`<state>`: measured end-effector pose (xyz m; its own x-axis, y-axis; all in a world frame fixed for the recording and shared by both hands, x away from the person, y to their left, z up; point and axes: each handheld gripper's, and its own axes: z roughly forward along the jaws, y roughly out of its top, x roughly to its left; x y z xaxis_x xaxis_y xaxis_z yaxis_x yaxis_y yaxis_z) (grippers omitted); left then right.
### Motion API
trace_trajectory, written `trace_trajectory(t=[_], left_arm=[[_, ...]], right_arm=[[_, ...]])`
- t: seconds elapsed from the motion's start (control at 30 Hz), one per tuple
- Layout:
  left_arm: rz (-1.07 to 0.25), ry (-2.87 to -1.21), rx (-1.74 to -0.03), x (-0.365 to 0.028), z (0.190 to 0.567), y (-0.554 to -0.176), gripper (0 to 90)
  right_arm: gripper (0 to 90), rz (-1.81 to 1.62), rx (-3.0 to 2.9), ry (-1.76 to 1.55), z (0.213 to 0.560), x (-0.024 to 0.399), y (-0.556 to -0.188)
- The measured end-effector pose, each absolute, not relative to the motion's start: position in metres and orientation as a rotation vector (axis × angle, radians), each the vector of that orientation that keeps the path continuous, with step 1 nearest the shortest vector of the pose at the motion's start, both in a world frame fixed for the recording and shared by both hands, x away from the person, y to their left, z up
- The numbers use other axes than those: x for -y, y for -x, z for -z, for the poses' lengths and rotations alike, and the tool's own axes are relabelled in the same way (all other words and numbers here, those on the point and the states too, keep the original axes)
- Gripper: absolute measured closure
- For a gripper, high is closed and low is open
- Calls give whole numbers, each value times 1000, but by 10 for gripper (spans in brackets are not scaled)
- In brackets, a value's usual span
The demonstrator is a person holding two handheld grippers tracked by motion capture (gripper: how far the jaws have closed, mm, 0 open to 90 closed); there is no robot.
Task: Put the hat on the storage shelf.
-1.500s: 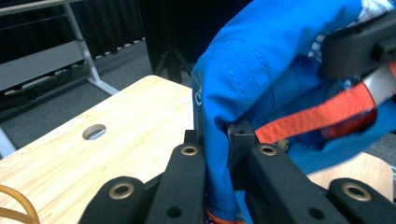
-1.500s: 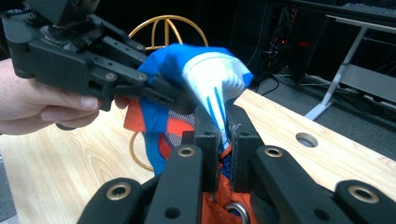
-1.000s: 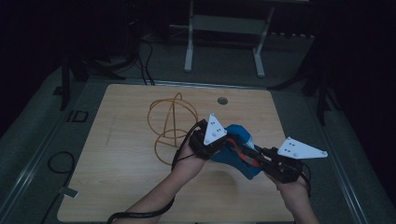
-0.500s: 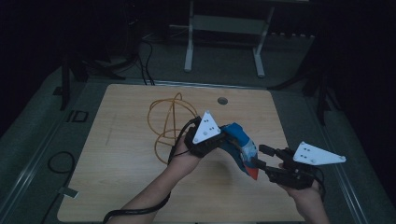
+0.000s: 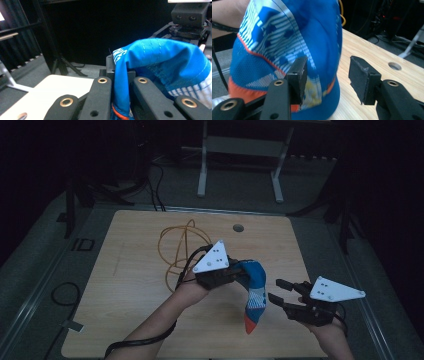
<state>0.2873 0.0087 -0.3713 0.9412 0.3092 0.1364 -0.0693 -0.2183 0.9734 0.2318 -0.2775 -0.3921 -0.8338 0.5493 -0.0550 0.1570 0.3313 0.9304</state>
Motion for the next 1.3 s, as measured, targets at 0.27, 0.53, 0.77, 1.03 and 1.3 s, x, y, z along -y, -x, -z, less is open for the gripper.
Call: trace_trajectory(t=[0.27,0.53,0.77,1.03,1.3], left_arm=[[-316,-1760,-152,-5,369,-283,889],[-314,-1765,-150,-1,367,-282,889],[-323,-1793,-168,-3,370,-286,887],[-332,-1809,-165,-5,374,-285,884],[-352,-1823,-146,-3,371,-277,861]], right_arm=[[522,-1536,-2256,-578,388,267,-232],[816,-1539,-2236,-557,385,264,-234],[900,-1526,-2167,-629,383,268,-235],[900,-1597,-2091,-680,374,283,-237],[900,-1628,-2062,-683,362,287,-238]])
